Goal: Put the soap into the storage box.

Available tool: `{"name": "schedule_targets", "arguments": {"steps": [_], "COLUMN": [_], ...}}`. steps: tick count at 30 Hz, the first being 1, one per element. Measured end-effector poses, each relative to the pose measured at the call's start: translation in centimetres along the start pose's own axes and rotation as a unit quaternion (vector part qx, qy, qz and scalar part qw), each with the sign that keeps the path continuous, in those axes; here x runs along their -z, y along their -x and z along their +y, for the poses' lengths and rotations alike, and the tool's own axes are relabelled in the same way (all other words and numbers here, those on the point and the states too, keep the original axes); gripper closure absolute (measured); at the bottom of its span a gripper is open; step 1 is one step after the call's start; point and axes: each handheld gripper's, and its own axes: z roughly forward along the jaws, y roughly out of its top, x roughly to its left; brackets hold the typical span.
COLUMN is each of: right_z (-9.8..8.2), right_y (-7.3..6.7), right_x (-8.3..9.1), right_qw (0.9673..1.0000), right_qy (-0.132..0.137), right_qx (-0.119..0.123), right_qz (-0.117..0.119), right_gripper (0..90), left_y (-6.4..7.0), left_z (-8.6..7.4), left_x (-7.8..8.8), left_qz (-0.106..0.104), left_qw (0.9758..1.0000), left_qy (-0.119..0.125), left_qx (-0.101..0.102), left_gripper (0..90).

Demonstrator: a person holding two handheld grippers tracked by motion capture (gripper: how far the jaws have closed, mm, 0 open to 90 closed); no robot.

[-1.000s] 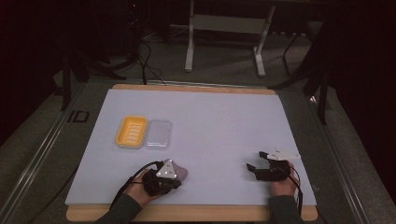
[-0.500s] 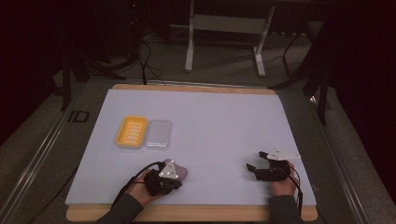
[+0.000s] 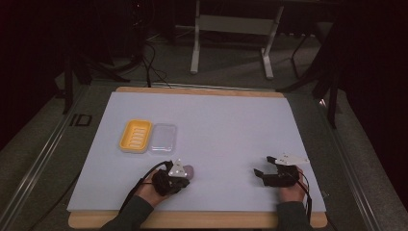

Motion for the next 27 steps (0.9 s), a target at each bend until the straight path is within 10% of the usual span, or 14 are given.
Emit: {"name": "schedule_targets", "arguments": {"steps": [27], "right_z": [0.0], "right_y": [0.0], "right_x": [0.0], "right_qw": [1.0000], "right_qy": [0.000], "right_qx": [0.001], "right_qz": [0.001], "right_gripper": [21.2], "left_y": [-1.4], "left_z": [2.3], "left_x": [3.0], "left_qz": [-0.032], "left_qw": [0.9994], "left_qy": [0.001], "left_qx": [-0.016], "left_gripper": [65.9]}}
